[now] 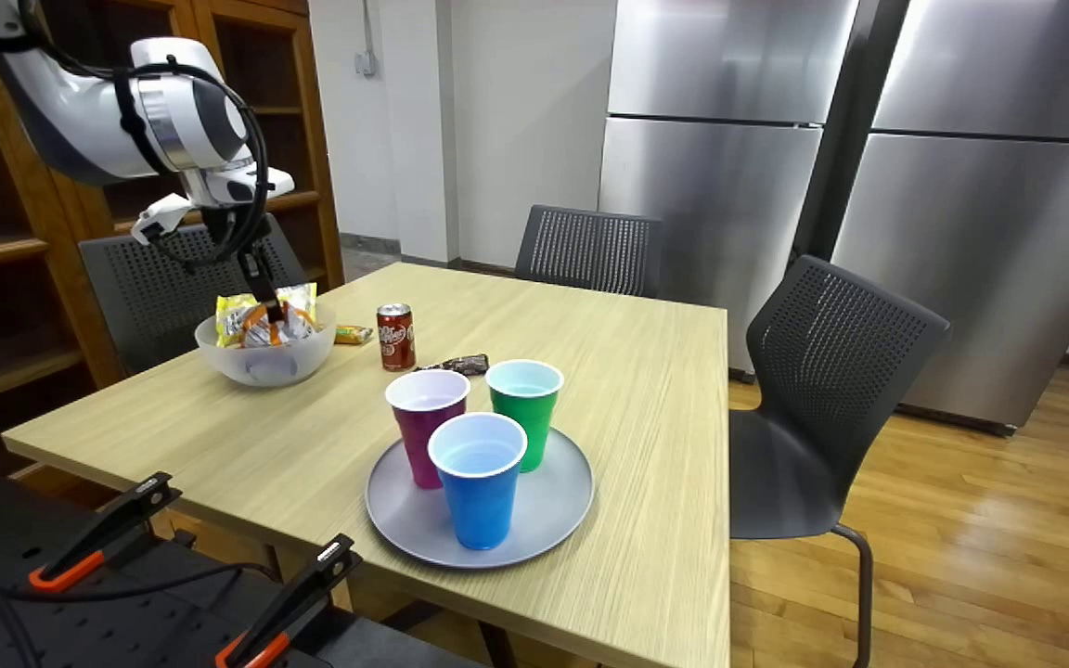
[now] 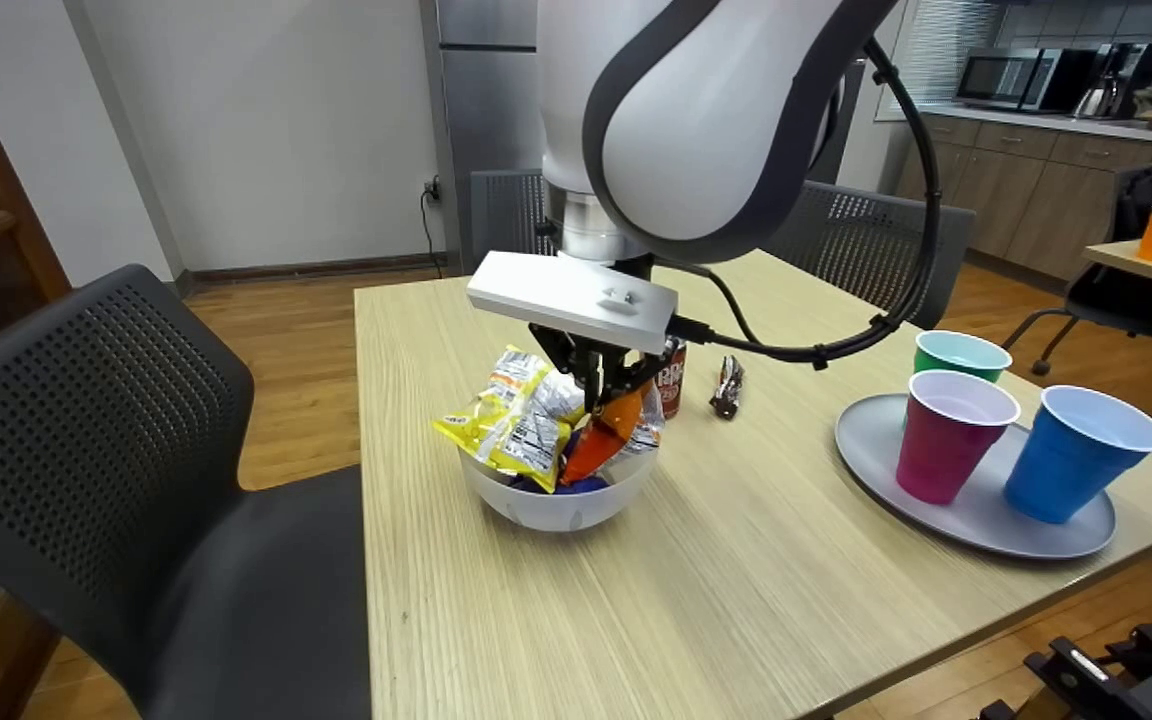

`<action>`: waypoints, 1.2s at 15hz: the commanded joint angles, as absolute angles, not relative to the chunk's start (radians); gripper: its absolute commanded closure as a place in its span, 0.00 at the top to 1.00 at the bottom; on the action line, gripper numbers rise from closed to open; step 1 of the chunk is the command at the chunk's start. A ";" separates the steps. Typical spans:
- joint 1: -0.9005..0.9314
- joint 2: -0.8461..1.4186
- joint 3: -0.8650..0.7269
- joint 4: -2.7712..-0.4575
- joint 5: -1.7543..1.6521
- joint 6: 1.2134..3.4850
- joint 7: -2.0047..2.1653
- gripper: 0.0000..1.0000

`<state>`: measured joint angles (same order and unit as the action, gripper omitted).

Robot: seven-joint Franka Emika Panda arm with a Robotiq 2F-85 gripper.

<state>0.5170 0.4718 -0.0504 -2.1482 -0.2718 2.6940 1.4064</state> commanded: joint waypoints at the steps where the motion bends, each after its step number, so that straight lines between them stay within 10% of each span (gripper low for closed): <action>1: 0.509 0.454 -0.037 -2.145 -0.266 2.671 1.416 0.48; 8: 0.526 0.432 -0.046 -2.157 -0.281 2.674 1.435 0.99; 18: 0.549 0.378 -0.059 -2.178 -0.323 2.689 1.474 1.00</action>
<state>0.5318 0.4321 -0.0502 -2.1467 -0.2832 2.6952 1.4149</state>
